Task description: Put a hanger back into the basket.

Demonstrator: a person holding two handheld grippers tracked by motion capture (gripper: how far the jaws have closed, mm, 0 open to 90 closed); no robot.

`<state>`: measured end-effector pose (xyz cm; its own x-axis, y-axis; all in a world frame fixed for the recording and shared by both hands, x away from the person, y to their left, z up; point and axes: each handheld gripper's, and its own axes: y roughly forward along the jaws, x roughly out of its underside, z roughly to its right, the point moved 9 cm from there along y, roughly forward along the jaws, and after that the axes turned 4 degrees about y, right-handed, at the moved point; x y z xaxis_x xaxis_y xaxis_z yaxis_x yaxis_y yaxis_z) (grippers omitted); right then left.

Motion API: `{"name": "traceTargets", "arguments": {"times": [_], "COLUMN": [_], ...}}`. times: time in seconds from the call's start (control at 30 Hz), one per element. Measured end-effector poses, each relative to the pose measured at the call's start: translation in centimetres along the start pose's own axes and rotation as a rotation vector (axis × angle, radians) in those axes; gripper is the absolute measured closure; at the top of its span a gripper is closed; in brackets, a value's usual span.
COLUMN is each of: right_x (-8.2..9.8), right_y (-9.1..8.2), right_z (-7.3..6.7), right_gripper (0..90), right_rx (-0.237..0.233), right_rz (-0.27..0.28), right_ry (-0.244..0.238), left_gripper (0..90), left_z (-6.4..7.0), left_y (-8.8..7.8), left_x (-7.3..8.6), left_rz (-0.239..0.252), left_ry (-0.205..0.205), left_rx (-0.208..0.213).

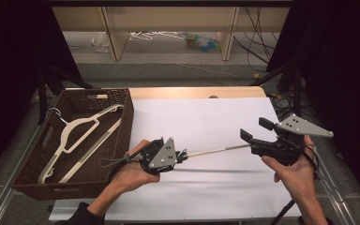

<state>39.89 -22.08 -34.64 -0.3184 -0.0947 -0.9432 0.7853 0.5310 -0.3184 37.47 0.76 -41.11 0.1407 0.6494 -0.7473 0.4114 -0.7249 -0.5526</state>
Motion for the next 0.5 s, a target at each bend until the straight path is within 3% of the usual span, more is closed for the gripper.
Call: {"name": "traceTargets", "arguments": {"times": [0.07,0.13,0.17,0.23,0.3,0.43,0.5], "right_x": [-0.1,0.2,0.2,0.8,1.1,2.3,3.4], "right_y": [-0.3,-0.5,-0.5,-0.7,-0.6,-0.6,-0.4], "right_z": [-0.4,-0.9,-0.9,-1.7,-1.9,-2.6,-3.0], "right_gripper": [25.4,25.5,25.5,25.5,25.6,25.6,25.6], "right_rx": [-0.002,-0.010,-0.010,-0.037,-0.039,-0.049,-0.061], "right_rz": [0.006,-0.003,-0.003,-0.024,-0.006,-0.020,-0.031], "right_ry": [-0.020,-0.022,-0.022,-0.018,-0.047,-0.055,-0.058], "left_gripper": [85.6,85.6,85.7,85.7,85.7,85.7,85.7], "left_z": [-0.8,-1.4,-1.4,-2.1,-2.5,-3.3,-3.5], "left_y": [-0.7,-1.4,-1.4,-2.1,-2.6,-3.4,-3.6], "left_x": [-0.2,-0.5,-0.5,-0.4,-0.4,-0.3,-0.3], "left_rz": [0.024,0.071,0.071,0.079,0.094,0.123,0.130], "left_ry": [-0.045,-0.126,-0.126,-0.159,-0.202,-0.271,-0.286], "left_rx": [-0.010,0.000,0.000,-0.014,-0.014,-0.022,-0.022]}}
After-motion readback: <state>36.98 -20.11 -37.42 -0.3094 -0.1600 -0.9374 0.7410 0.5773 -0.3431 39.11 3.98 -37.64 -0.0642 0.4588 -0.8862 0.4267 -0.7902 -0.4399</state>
